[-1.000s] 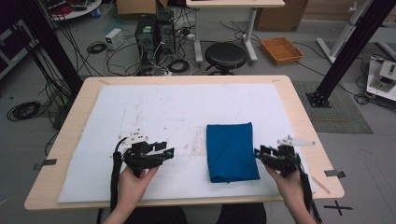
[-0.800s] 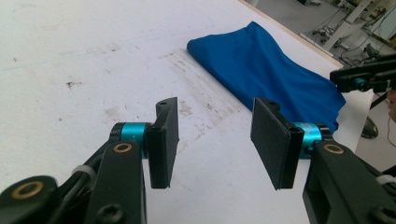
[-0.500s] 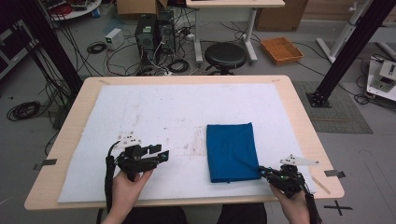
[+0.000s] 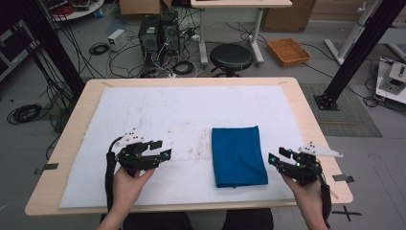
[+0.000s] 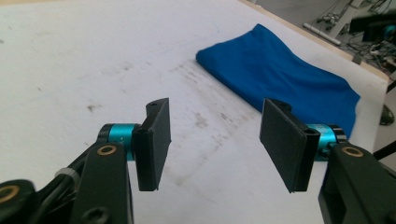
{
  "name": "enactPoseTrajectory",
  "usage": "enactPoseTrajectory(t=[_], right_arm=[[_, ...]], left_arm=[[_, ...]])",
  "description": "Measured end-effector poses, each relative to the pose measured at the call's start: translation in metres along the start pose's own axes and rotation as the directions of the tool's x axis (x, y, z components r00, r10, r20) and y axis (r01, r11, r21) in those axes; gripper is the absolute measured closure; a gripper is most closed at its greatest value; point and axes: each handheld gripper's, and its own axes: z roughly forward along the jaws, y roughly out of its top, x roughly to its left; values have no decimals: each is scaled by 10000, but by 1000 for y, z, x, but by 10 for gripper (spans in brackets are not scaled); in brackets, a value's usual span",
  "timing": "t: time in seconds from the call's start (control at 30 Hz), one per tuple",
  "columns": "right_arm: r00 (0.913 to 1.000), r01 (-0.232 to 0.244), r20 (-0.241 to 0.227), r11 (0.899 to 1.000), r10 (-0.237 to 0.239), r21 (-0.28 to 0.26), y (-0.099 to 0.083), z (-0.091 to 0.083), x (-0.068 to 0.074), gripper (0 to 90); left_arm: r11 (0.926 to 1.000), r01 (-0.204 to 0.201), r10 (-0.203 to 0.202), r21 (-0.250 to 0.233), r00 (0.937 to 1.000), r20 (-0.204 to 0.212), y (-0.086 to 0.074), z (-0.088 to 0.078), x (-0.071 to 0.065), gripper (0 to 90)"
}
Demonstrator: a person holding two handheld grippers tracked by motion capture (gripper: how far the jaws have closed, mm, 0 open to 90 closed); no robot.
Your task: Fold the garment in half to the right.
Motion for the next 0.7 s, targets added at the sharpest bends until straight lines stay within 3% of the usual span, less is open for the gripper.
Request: enactPoseTrajectory(t=[0.13, 0.27, 0.4, 0.7], right_arm=[[9990, 433, 106, 9987, -430, -264, 32, 8, -4, 379], [9994, 333, -109, 9992, -336, -227, 51, 16, -6, 313], [9992, 257, -296, 9987, -270, -439, 54, 21, -8, 305], [9994, 210, -257, 9988, -222, -443, 48, 21, -17, 299]], left_arm=[[9982, -432, 414, -424, 9982, -423, 12, -5, 8, 414], [9929, -866, 790, -815, 9927, -915, 19, -11, 11, 394], [9905, -1110, 1021, -808, 9890, -1072, 18, -16, 14, 394], [9906, -896, 741, -1036, 9867, -1446, 12, -29, 22, 378]])
